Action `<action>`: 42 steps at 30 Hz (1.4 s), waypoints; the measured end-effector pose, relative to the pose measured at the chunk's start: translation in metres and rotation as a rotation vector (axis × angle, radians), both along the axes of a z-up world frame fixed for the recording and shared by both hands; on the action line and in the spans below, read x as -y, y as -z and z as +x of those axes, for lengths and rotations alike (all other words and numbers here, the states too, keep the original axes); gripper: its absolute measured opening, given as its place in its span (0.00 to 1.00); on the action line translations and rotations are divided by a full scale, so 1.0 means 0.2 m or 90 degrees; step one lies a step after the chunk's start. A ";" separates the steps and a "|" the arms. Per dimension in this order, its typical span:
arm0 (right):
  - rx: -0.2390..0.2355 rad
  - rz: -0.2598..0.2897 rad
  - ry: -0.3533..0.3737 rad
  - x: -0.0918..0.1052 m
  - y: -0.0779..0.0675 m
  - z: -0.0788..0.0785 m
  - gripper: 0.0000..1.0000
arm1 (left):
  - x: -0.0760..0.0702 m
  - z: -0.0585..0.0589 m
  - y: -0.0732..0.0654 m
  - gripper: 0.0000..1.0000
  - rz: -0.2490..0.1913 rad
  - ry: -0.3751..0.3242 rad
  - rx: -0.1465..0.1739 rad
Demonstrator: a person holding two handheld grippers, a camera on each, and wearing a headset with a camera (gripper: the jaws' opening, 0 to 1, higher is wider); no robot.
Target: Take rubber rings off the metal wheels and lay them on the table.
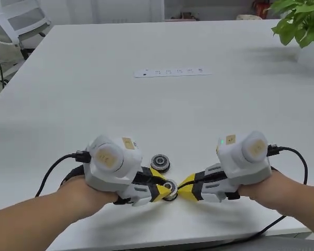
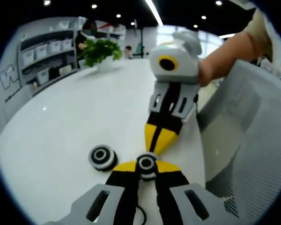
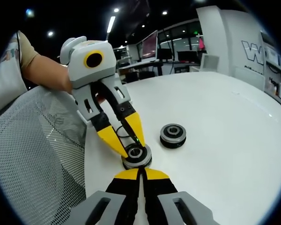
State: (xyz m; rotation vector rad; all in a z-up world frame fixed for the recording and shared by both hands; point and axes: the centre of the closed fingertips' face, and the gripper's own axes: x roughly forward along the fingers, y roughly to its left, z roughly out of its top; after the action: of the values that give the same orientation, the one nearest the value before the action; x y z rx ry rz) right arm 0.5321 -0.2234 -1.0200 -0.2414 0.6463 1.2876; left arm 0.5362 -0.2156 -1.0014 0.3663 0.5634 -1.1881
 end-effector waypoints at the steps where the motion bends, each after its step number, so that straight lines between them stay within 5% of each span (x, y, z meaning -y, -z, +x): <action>1: -0.003 0.000 0.003 0.00 0.00 0.00 0.00 | 0.00 0.00 0.00 0.13 0.000 0.000 0.001; 19: -0.041 0.027 0.045 0.02 -0.01 0.01 0.00 | 0.00 0.00 0.00 0.13 0.003 -0.001 0.007; 29: -0.067 0.057 0.075 0.02 -0.04 0.03 0.00 | 0.00 0.00 0.00 0.13 0.003 -0.006 0.007; 31: -0.086 0.091 0.098 0.01 -0.07 0.05 0.00 | 0.00 0.00 0.00 0.13 0.003 -0.006 0.006; 42: -0.123 0.111 0.119 0.02 -0.09 0.05 0.00 | 0.01 0.01 0.00 0.13 0.006 -0.012 0.011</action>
State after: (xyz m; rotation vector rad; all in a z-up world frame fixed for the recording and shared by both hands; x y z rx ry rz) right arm 0.5421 -0.2266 -1.0029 0.0869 0.6988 1.1876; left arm 0.5379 -0.2171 -1.0013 0.3783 0.5559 -1.1631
